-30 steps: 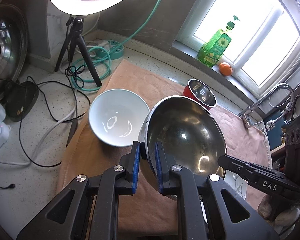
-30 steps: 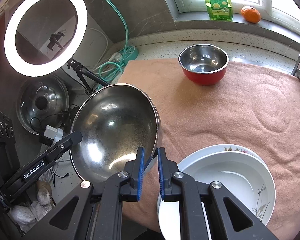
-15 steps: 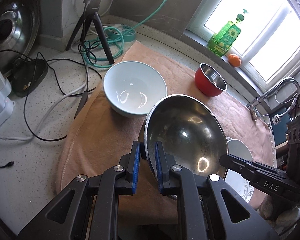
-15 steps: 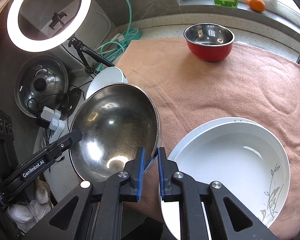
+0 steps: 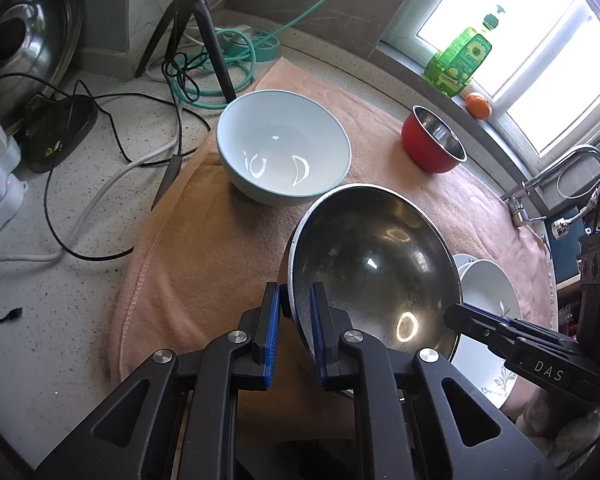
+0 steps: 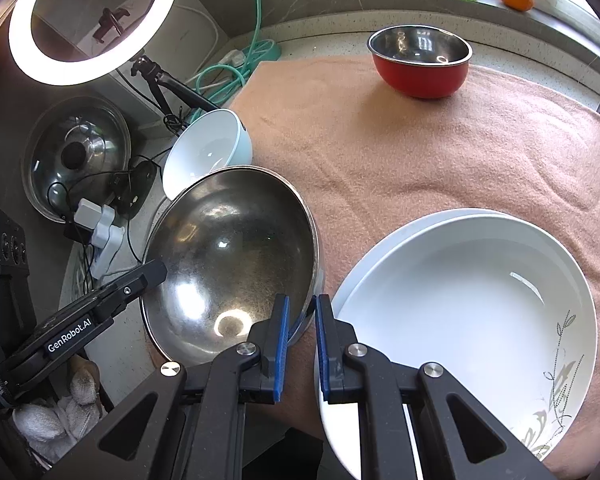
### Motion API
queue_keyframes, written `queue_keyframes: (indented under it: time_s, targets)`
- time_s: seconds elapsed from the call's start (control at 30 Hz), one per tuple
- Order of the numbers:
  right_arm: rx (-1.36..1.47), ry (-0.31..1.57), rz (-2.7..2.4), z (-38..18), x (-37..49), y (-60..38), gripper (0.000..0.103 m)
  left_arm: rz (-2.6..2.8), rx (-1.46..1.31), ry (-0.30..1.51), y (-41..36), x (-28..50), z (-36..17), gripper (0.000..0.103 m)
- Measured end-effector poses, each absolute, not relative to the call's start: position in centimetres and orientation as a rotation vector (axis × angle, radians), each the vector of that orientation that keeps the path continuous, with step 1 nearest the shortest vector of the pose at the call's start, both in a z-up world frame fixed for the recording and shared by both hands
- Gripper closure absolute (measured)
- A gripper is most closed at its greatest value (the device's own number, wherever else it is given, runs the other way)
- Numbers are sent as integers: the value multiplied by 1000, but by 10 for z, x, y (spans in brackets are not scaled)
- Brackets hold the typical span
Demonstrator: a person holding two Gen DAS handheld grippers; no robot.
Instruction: Organize plates and bowls
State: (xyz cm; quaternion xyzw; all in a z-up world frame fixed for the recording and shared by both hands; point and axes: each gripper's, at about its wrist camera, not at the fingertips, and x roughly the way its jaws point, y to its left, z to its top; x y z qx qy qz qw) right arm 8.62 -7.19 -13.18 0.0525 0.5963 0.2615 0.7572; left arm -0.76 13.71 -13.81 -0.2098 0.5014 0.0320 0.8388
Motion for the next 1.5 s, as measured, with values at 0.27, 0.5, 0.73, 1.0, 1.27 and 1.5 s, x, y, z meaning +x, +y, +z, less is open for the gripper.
queue_keyframes:
  time_s: [0.27, 0.5, 0.73, 1.0, 1.27, 1.5]
  targets:
    - [91, 1297, 590, -133, 83, -66, 91, 67, -457, 1078, 143, -10, -145, 90]
    - [90, 1307, 600, -135, 85, -66, 91, 55, -466, 1085, 145, -9, -146, 90]
    - [100, 1310, 606, -135, 84, -69, 89, 62, -479, 1093, 148, -11, -148, 90]
    - [134, 1291, 588, -128, 88, -82, 87, 71, -464, 1076, 151, -14, -138, 90]
    - [158, 1248, 557, -113, 92, -95, 87, 60, -464, 1049, 156, -13, -120, 90]
    - [173, 1221, 529, -98, 99, -113, 87, -11, -438, 1034, 142, 8, -104, 90]
